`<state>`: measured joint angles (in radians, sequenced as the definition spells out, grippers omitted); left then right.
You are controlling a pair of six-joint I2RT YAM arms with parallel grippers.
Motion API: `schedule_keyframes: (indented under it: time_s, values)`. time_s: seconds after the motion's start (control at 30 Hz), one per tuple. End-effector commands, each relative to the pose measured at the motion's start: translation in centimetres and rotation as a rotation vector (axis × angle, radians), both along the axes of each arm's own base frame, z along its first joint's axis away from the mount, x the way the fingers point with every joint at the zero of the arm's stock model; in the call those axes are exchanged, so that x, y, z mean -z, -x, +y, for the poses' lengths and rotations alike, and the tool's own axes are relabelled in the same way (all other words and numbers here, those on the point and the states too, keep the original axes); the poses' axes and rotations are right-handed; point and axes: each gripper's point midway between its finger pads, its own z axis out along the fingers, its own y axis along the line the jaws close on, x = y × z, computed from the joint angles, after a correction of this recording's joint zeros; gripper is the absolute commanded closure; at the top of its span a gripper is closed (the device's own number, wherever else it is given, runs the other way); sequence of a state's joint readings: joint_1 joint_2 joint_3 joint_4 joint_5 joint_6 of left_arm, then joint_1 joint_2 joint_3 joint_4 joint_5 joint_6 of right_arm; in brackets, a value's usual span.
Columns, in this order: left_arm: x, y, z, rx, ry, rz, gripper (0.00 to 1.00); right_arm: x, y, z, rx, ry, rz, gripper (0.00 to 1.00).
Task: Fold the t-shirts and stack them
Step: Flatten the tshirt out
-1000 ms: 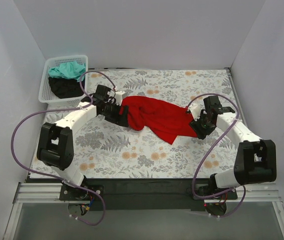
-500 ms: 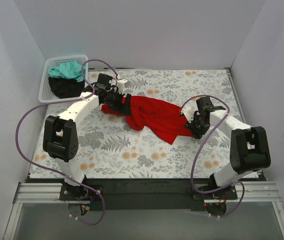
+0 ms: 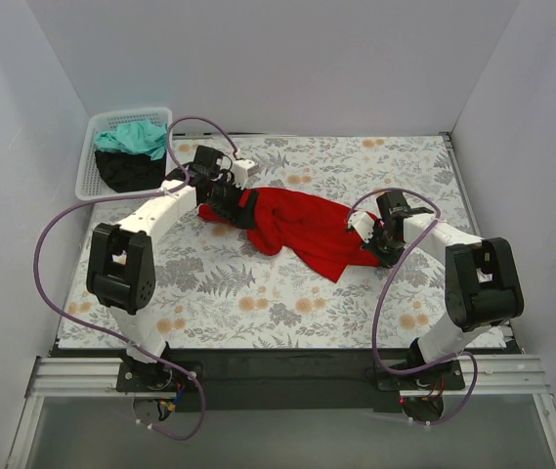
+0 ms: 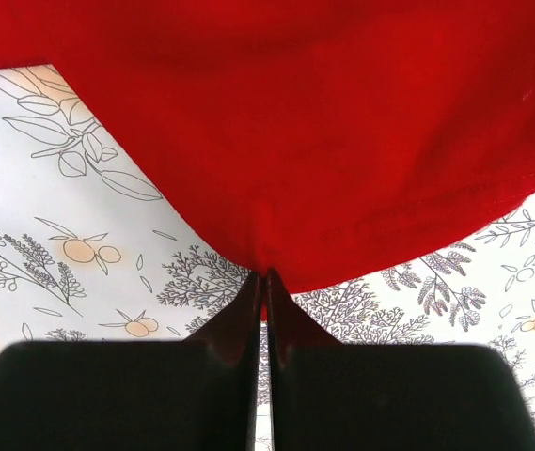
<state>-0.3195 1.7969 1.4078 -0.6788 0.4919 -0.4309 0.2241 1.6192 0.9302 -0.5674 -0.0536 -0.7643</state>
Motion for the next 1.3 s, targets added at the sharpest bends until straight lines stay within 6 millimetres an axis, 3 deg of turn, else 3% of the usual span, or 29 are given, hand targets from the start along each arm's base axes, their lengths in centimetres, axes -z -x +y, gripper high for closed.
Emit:
schedule_keyframes:
  time_s: [0.0, 0.17, 0.37, 0.47, 0.53, 0.57, 0.6, 0.67, 0.8, 0.87, 1.0, 1.13, 1.17, 1.27]
  values:
    - [0.7, -1.2, -0.2, 0.081, -0.079, -0.115, 0.28, 1.5, 1.0, -0.5, 0.005, 0.024, 0.044, 0.99]
    - [2.2, -1.7, -1.5, 0.177, -0.156, -0.208, 0.27, -0.5, -0.2, 0.0, 0.018, -0.001, -0.023, 0.99]
    - [5.0, 0.6, -2.4, 0.391, -0.204, -0.264, 0.28, -2.1, -1.0, 0.0, 0.035, -0.015, -0.067, 0.99]
    - [6.5, 1.7, -1.7, 0.45, -0.245, -0.226, 0.41, -2.9, -1.7, -0.3, 0.06, -0.026, -0.089, 0.99]
    - [6.8, 1.5, -0.8, 0.43, -0.275, -0.219, 0.61, -3.8, -2.5, -0.5, 0.071, -0.034, -0.107, 0.99]
    - [6.5, 1.5, -0.5, 0.419, -0.279, -0.218, 0.69, -4.1, -2.7, -0.9, 0.084, -0.035, -0.112, 0.99]
    - [5.8, 1.1, 0.2, 0.395, -0.274, -0.223, 0.84, -4.5, -3.0, -1.0, 0.087, -0.041, -0.121, 0.99]
    - [3.7, 1.0, 1.2, 0.365, -0.25, -0.237, 0.98, -5.8, -4.0, -1.9, 0.112, -0.05, -0.156, 0.99]
    - [-0.9, 0.2, 5.1, 0.273, -0.211, -0.291, 1.0, -8.3, -4.9, -2.9, 0.11, -0.058, -0.205, 0.99]
    - [-4.0, 0.1, 6.0, 0.245, -0.178, -0.349, 1.0, -9.6, -5.3, -3.0, 0.104, -0.062, -0.231, 0.99]
    - [-7.2, 0.9, 8.8, 0.198, -0.181, -0.405, 1.0, -12.6, -4.7, -3.1, 0.09, -0.077, -0.282, 0.99]
    - [-7.6, 2.6, 12.3, 0.137, -0.224, -0.42, 1.0, -12.9, -2.0, -4.7, 0.061, -0.024, -0.297, 0.99]
    - [-6.2, 3.2, 13.3, 0.115, -0.24, -0.395, 1.0, -12.2, -1.4, -5.6, 0.039, 0.015, -0.291, 0.99]
    - [-4.9, 2.3, 17.9, -0.019, -0.277, -0.392, 1.0, -9.2, 0.8, -7.0, 0.025, 0.052, -0.219, 0.99]
